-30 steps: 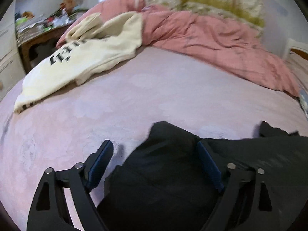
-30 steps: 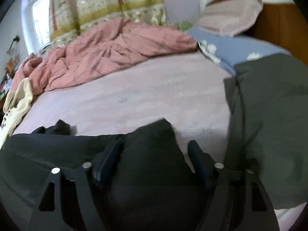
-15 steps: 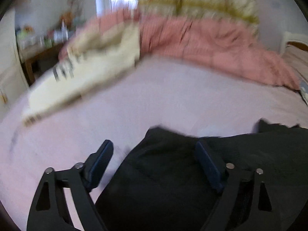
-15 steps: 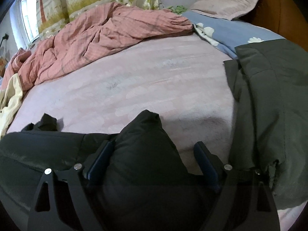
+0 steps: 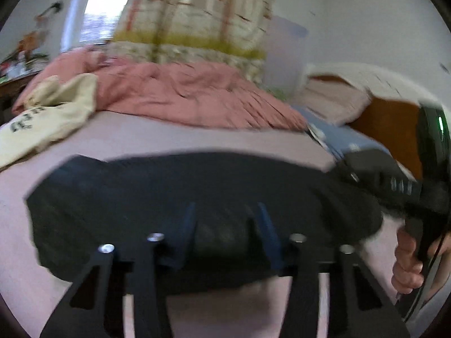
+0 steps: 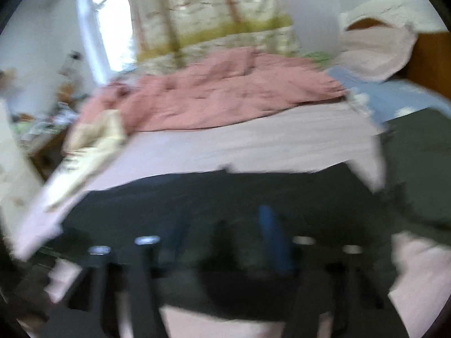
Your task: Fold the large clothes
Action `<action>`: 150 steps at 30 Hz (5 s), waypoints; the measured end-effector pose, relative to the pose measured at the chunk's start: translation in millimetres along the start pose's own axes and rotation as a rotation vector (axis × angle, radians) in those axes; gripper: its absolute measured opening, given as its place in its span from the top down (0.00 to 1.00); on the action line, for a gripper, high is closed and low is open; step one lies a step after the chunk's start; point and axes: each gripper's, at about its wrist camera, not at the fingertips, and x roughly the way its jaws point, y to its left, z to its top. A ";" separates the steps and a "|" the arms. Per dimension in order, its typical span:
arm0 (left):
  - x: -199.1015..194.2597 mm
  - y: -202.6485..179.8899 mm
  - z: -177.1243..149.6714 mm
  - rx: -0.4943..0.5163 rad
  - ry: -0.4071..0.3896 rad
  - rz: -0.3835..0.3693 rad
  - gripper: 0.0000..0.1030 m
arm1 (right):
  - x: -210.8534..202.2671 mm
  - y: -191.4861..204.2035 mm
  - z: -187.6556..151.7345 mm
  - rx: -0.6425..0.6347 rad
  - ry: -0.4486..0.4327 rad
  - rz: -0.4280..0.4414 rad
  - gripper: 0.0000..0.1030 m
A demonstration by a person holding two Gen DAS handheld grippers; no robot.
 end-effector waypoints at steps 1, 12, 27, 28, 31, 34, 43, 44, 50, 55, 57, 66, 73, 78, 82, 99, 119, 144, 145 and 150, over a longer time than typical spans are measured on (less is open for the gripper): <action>0.7 -5.0 -4.2 0.043 -0.024 0.001 0.62 | 2.0 1.7 -5.4 0.005 0.009 0.008 0.61; 62.1 28.8 3.3 -0.027 0.048 0.026 0.62 | 57.6 17.5 -27.5 -0.209 -0.009 -0.163 0.58; 119.1 63.6 38.3 0.049 0.088 0.166 0.61 | 93.8 19.3 -12.4 -0.327 -0.033 -0.336 0.24; 121.2 68.6 37.9 0.045 0.098 0.205 0.60 | 96.8 17.1 -11.8 -0.341 -0.030 -0.378 0.14; 126.2 86.2 36.1 -0.002 0.133 0.274 0.61 | 103.5 -6.8 -2.9 -0.283 0.021 -0.408 0.13; 125.0 99.0 34.9 -0.014 0.145 0.320 0.61 | 104.2 -25.1 3.4 -0.271 0.032 -0.463 0.12; 108.8 145.2 34.3 -0.049 0.140 0.410 0.57 | 81.2 -120.0 22.1 -0.030 0.064 -0.497 0.01; 105.1 143.7 35.0 -0.043 0.131 0.418 0.57 | 79.6 -123.9 22.5 -0.011 0.068 -0.479 0.01; 35.0 83.9 43.4 0.083 -0.091 0.268 0.62 | 40.4 -98.5 33.8 -0.044 -0.040 -0.444 0.03; 0.5 12.5 45.0 0.041 -0.057 -0.035 0.91 | 2.3 -82.8 52.7 0.039 -0.095 -0.293 0.20; 3.3 -16.9 31.3 0.042 -0.028 -0.083 0.91 | 0.6 -76.2 58.0 0.055 -0.066 -0.213 0.34; 66.9 -30.8 -15.3 -0.048 0.106 0.082 0.81 | 17.9 -49.2 41.9 -0.011 0.026 -0.153 0.56; 86.5 -9.0 -20.3 -0.158 0.177 0.009 0.80 | 39.4 -27.0 29.0 -0.030 0.148 0.006 0.87; 83.6 -8.9 -27.6 -0.162 0.161 0.005 0.80 | 63.5 4.4 17.0 0.031 0.292 0.198 0.89; 82.5 -6.4 -29.4 -0.177 0.162 -0.011 0.80 | 101.9 29.2 6.4 0.045 0.441 0.162 0.89; 86.7 0.0 -35.1 -0.239 0.196 -0.019 0.80 | 224.1 33.5 43.1 0.047 0.556 -0.068 1.00; 84.2 3.6 -33.0 -0.240 0.176 -0.027 0.80 | 7.5 -23.6 13.0 0.123 0.042 0.053 0.70; 27.2 -35.1 -4.8 -0.011 0.135 -0.130 0.66 | -19.1 -147.9 -17.6 0.513 -0.184 -0.236 0.84; 11.8 -34.1 0.9 -0.007 0.102 -0.112 0.60 | -28.7 -139.6 -10.0 0.419 -0.185 -0.311 0.84; -28.1 7.1 9.6 -0.045 -0.008 0.037 0.48 | -74.0 -140.8 28.2 0.212 -0.253 -0.415 0.84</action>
